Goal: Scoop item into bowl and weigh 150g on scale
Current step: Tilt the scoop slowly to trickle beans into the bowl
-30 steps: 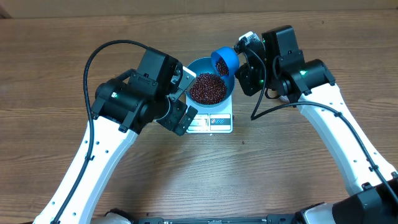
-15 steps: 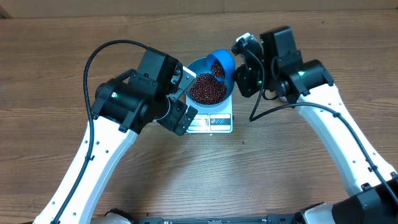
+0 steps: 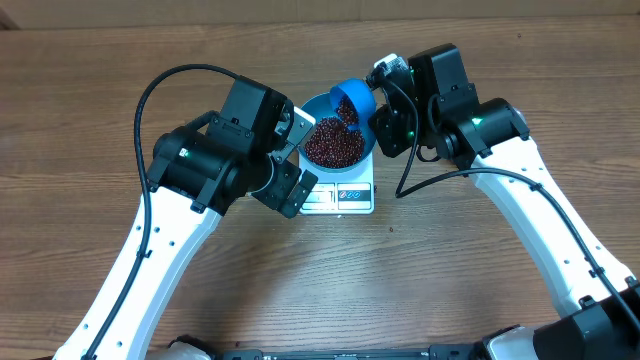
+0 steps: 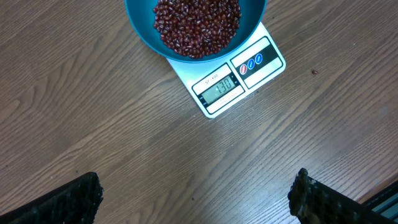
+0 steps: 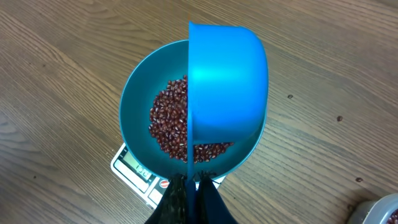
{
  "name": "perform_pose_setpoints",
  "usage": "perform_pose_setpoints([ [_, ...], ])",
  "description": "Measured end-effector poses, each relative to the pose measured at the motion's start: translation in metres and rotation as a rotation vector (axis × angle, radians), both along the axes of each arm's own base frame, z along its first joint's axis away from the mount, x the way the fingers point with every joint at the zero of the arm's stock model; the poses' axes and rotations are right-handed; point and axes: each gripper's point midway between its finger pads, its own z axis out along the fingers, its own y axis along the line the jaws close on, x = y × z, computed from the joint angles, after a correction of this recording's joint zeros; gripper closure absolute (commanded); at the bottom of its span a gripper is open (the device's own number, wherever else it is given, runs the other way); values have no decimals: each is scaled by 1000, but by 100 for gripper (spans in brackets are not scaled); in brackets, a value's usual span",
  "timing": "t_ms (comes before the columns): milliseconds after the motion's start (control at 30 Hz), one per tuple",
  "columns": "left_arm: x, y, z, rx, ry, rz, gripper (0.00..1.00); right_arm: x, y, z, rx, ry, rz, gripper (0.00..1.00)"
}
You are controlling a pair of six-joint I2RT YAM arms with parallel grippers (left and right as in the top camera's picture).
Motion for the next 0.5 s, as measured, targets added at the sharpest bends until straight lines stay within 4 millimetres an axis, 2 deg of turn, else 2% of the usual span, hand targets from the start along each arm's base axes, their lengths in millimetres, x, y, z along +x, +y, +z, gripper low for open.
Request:
perform_pose_setpoints([
  [500,0,0,0,0,0,0,1,-4,-1,-3,-1,23,-3,96],
])
